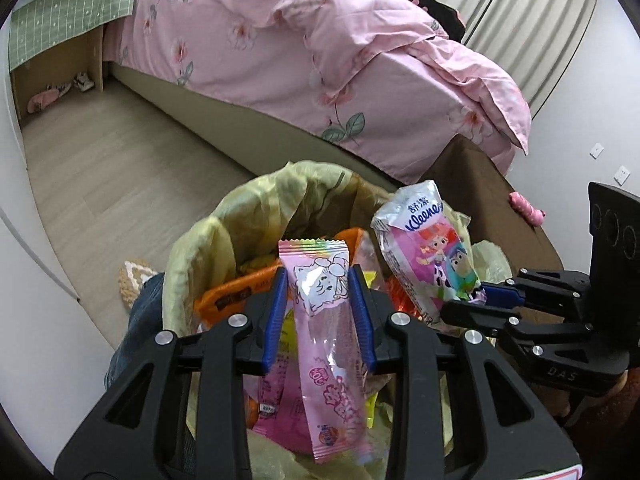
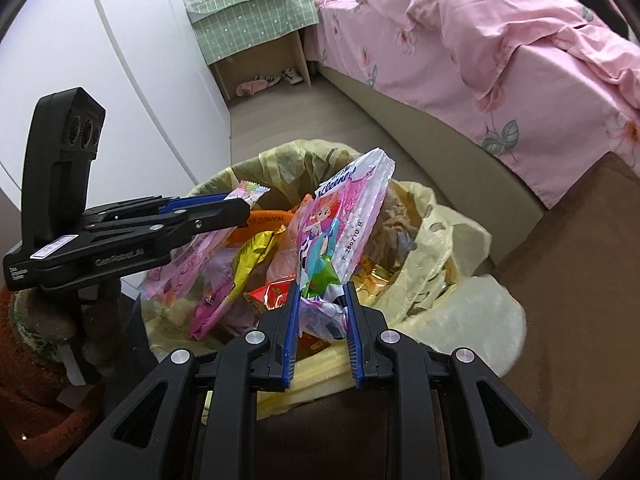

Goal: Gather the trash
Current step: 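Carry the Kleenex pack and pink cat-print wrapper over the yellow trash bag, then open both grippers to drop the Kleenex pack and wrapper into the trash bag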

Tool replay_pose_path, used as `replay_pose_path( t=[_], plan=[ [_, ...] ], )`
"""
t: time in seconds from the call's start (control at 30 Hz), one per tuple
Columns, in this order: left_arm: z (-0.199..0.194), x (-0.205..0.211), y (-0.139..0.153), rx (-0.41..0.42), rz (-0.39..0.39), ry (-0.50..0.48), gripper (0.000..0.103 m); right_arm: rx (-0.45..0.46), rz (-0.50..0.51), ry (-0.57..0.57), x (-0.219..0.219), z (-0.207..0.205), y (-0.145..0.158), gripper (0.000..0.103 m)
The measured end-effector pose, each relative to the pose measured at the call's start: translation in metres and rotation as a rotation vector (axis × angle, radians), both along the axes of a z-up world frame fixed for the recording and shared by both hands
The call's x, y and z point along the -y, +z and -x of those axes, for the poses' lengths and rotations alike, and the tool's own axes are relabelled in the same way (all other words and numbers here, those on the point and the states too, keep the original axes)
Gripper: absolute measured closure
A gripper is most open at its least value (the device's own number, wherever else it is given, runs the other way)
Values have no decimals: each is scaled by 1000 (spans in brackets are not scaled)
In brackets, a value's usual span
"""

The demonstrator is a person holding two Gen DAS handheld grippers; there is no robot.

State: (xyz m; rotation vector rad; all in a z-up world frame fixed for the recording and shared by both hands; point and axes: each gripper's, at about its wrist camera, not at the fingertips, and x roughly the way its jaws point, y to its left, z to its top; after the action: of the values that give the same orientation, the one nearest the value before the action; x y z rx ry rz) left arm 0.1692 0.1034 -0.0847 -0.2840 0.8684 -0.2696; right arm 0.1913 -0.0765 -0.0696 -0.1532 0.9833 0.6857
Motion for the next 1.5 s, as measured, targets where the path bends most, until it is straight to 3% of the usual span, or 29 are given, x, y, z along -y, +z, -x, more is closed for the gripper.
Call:
replay_pose_path(
  t=[0.23, 0.43, 0.53, 0.67, 0.8, 0.97, 1.13, 1.23, 1.5],
  plan=[
    [5, -3, -6, -28, 4, -2, 74, 7, 15, -3, -2, 4, -5, 81],
    [-4, -7, -2, -21, 66, 7, 74, 18, 11, -17, 0, 4, -4, 81],
    [-8, -8, 0, -25, 111, -14, 68, 24, 15, -28, 1, 4, -4, 78],
    [-6, -11, 2, -26, 117, -7, 52, 41, 39, -30, -1, 7, -5, 71],
    [0, -11, 13, -19, 81, 19, 43, 55, 25, -31, -1, 9, 0, 61],
    [20, -13, 42, 44, 23, 64, 41, 110, 16, -78, 7, 18, 12, 39],
    [56, -2, 68, 89, -71, 102, 40, 113, -51, -116, 30, 39, 29, 39],
    [93, 15, 85, 119, -167, 122, 40, 135, -72, -151, 49, 68, 49, 39],
    [167, 51, 104, 147, -221, 141, 40, 271, -109, -218, 83, 154, 84, 39]
  ],
)
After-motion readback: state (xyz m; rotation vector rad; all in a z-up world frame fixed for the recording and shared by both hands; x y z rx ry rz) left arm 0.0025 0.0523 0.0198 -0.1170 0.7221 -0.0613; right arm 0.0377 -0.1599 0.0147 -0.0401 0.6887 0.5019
